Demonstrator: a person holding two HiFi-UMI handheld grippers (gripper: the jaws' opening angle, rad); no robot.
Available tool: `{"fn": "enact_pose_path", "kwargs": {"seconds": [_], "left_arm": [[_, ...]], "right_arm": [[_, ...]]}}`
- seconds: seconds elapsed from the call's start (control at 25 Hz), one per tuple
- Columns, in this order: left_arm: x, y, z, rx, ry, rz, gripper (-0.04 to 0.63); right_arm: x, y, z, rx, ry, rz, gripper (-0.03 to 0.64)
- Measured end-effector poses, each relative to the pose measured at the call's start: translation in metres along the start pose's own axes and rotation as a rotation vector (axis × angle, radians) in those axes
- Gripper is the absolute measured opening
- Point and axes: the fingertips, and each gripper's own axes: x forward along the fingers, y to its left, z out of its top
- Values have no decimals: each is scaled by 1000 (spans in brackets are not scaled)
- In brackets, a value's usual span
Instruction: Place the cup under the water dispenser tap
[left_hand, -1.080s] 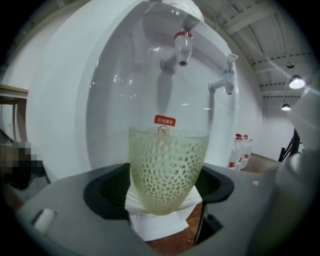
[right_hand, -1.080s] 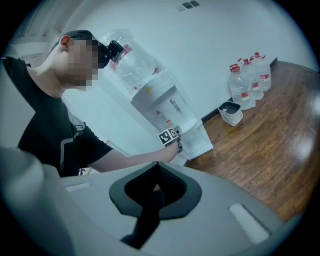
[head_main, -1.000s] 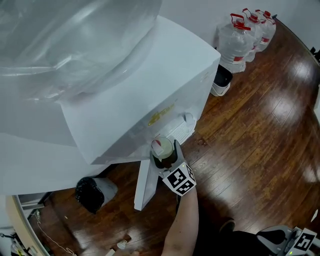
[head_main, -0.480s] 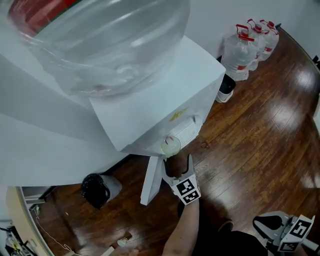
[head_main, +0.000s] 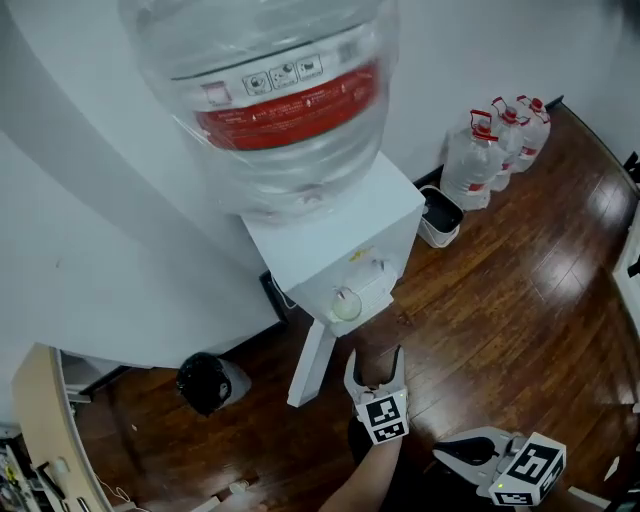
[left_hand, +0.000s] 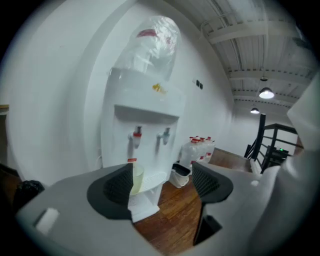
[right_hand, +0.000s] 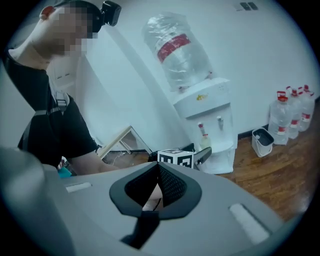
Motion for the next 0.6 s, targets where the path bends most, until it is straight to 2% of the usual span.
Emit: {"fn": "enact_pose_path", "kwargs": {"seconds": [0.08,0.2,0.28,0.36,0.4,0.48,0.6], "left_arm": [[-42,-38,39,-1,-44,-77,331],[-112,-84,90,-11,-95,-180,298],[-159,-103,118,-12,-131,-226,216],[-200,-112,141,24,-164,-234,88],[-219,-113,150,53,-174,-227,58],[-255,-114,169,100,-182,-212,58],[-306,-116,201,106,-188,-205,58]], "right_arm": [[-18,23,4,-39,-24,-1,0],[-55,55,7,-60,-97,3,0],[-85,73,8,-67,-155,10,0],[-117,88,5,-78,-205,13,0],[-133,94,3,-77,-231,11,0],[-163,106,-4,-62,-283,6,0],[-199,114,-10,-31,-339,-11,0]]}}
